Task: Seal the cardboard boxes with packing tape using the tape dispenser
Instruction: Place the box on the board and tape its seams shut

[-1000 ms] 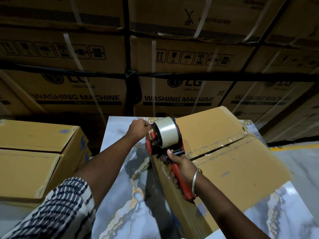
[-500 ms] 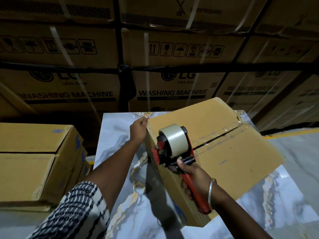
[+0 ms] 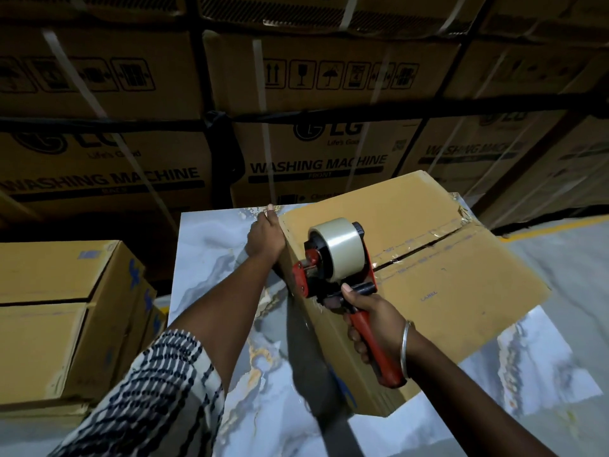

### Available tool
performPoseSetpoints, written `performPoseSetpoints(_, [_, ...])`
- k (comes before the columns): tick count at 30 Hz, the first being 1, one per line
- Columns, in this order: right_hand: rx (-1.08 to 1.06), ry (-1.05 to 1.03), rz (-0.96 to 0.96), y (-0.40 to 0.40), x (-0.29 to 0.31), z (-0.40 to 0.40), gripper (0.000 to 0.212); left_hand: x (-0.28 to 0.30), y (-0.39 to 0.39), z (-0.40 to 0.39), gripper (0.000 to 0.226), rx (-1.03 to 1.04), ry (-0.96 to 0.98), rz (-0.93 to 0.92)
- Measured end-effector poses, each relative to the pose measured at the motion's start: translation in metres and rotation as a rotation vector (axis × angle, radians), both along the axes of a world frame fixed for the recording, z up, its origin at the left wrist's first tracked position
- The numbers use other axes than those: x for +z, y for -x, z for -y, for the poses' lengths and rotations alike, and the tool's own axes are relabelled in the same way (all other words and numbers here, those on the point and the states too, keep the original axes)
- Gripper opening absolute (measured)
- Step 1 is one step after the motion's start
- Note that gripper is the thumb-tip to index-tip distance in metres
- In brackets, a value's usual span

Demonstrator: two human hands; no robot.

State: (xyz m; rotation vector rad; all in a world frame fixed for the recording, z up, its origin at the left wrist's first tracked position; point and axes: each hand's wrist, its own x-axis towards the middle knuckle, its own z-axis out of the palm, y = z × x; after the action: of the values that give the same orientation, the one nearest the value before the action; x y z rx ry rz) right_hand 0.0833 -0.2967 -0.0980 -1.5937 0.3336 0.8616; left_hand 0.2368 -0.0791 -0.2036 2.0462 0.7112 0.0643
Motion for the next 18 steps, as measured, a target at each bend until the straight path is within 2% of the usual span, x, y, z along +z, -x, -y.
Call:
performPoseSetpoints(2, [-0.007, 0.006, -0.005, 0.0, -0.001, 0.0, 0.077, -0.002, 0.008, -0.001, 0.058, -0.02, -0.114, 0.177])
performPoseSetpoints(4, [-0.021, 0.009, 0.014, 0.002, -0.004, -0.001, 0.088, -0.01, 0.028, -0.003, 0.056, -0.124, -0.147, 0.403])
performPoseSetpoints(5, [-0.025, 0.008, 0.024, 0.003, -0.004, -0.001, 0.085, -0.015, 0.04, -0.005, 0.058, -0.218, -0.161, 0.496])
performPoseSetpoints(7, [-0.04, 0.01, 0.016, 0.004, -0.002, -0.003, 0.064, -0.028, 0.059, -0.013, 0.057, -0.426, -0.221, 0.579])
performPoseSetpoints(9, [-0.05, 0.009, 0.0, 0.004, 0.0, -0.002, 0.056, -0.036, 0.069, -0.02, 0.055, -0.573, -0.293, 0.56])
performPoseSetpoints(11, [-0.052, 0.003, 0.007, 0.004, 0.0, -0.002, 0.055, -0.038, 0.068, -0.026, 0.059, -0.624, -0.344, 0.545])
performPoseSetpoints(14, [-0.058, -0.011, 0.02, 0.004, 0.001, -0.002, 0.056, -0.03, 0.063, -0.028, 0.064, -0.636, -0.367, 0.495])
performPoseSetpoints(18, [-0.031, 0.012, 0.02, 0.002, 0.0, -0.001, 0.059, -0.023, 0.061, -0.025, 0.047, -0.607, -0.411, 0.411])
